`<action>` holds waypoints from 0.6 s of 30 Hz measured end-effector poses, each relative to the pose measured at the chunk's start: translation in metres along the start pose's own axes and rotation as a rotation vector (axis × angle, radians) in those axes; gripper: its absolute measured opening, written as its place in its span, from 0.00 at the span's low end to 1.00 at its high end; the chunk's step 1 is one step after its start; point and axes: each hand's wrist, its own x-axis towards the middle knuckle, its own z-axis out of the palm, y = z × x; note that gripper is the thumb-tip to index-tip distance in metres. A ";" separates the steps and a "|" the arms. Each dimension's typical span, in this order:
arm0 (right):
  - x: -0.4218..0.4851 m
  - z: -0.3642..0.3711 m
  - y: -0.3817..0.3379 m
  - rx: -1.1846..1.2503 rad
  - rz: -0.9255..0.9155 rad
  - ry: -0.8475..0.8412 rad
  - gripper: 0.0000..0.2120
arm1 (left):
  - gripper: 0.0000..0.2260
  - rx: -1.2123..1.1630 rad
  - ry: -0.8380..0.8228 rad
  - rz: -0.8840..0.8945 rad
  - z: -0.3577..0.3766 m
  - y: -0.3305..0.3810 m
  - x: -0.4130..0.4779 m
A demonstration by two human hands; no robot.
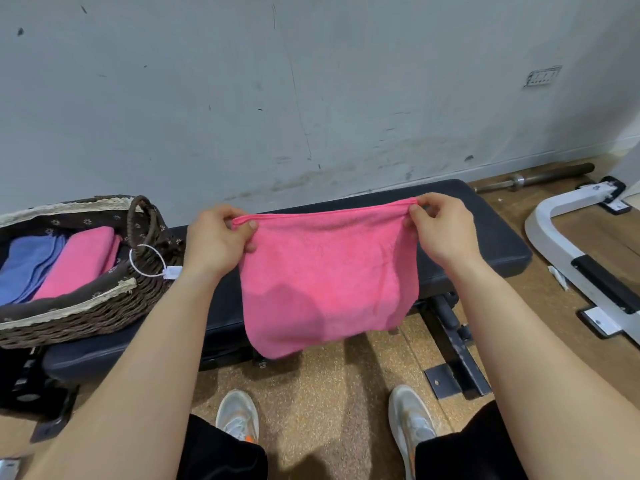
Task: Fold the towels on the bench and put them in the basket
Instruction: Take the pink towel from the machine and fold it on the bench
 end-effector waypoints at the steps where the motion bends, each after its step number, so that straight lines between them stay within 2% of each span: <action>1: 0.006 0.005 -0.001 0.029 0.006 0.005 0.08 | 0.06 0.011 0.033 0.012 0.004 0.000 0.006; 8: 0.047 0.033 -0.005 0.282 0.052 0.020 0.13 | 0.09 0.329 0.257 0.052 0.021 0.013 0.052; 14: 0.075 0.052 -0.001 0.321 0.116 0.030 0.10 | 0.08 0.315 0.264 0.105 0.039 0.012 0.080; 18: 0.084 0.059 -0.002 0.352 0.046 0.037 0.11 | 0.07 0.200 0.260 0.135 0.042 0.011 0.088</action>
